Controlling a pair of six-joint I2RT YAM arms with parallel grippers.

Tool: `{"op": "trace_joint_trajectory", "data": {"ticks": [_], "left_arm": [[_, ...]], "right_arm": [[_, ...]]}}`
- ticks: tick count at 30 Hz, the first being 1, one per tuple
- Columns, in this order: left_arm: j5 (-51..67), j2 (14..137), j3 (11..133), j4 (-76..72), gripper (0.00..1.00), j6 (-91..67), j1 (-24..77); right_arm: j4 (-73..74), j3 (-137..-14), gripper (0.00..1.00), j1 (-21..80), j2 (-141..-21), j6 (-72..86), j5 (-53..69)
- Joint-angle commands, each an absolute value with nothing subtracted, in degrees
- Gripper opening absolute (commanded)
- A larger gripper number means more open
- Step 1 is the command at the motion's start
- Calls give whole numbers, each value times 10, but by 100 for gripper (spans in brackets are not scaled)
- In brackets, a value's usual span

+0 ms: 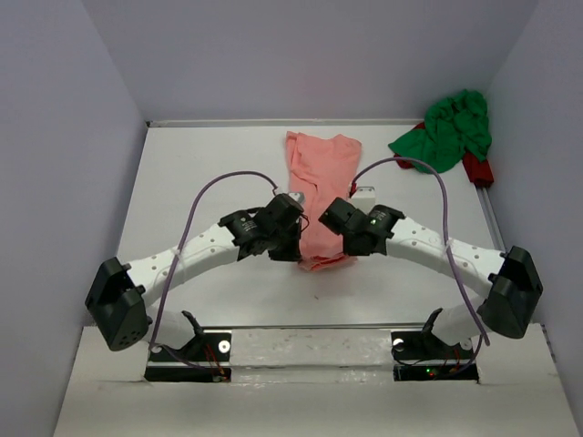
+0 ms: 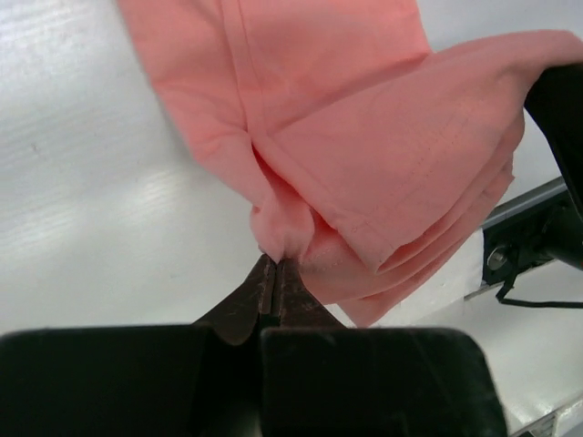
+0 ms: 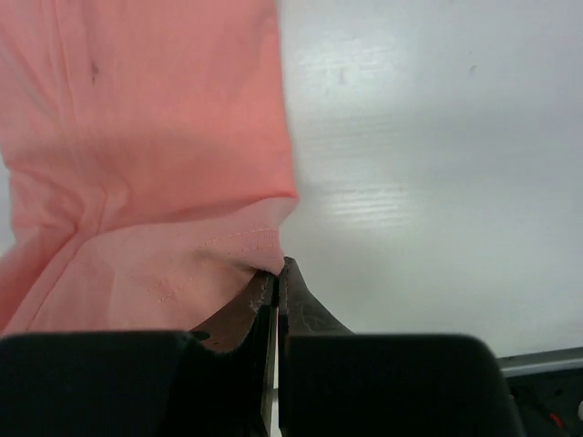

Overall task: Fold and stack the t-shirts
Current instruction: Fold the folded rectangular tshirt in 1/3 of the way

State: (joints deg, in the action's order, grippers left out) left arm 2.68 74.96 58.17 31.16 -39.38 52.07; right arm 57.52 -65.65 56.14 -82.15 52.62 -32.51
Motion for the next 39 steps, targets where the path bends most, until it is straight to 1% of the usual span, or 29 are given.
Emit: {"op": "trace_joint_trajectory", "data": {"ticks": [1, 2, 6, 9, 12, 15, 16, 19, 22, 28, 33, 39], "left_arm": [[16, 804, 676, 319, 0, -333, 504], [17, 830, 688, 322, 0, -321, 489], [30, 896, 757, 332, 0, -279, 439], [47, 957, 829, 349, 0, -251, 395], [52, 990, 874, 361, 0, -238, 354], [62, 1036, 944, 381, 0, -221, 331], [62, 1048, 987, 388, 0, -215, 323], [72, 1107, 1057, 421, 0, -202, 307], [80, 1138, 1118, 437, 0, -195, 299], [102, 1199, 1178, 453, 0, -180, 284], [117, 1230, 1184, 443, 0, -175, 267], [133, 1276, 1221, 454, 0, -169, 251]], "right_arm": [[513, -707, 0, 485, -835, 356, -309], [497, -713, 0, 477, -850, 321, -294], [470, -747, 0, 435, -889, 262, -263], [456, -773, 0, 408, -915, 222, -236], [451, -801, 0, 379, -932, 199, -223], [451, -827, 0, 358, -950, 183, -218], [450, -846, 0, 343, -954, 172, -209], [456, -891, 0, 319, -985, 145, -188], [462, -923, 0, 302, -1019, 127, -165], [468, -971, 0, 279, -1067, 119, -141], [468, -989, 0, 273, -1104, 114, -130], [466, -1019, 0, 263, -1147, 112, -126]]}}
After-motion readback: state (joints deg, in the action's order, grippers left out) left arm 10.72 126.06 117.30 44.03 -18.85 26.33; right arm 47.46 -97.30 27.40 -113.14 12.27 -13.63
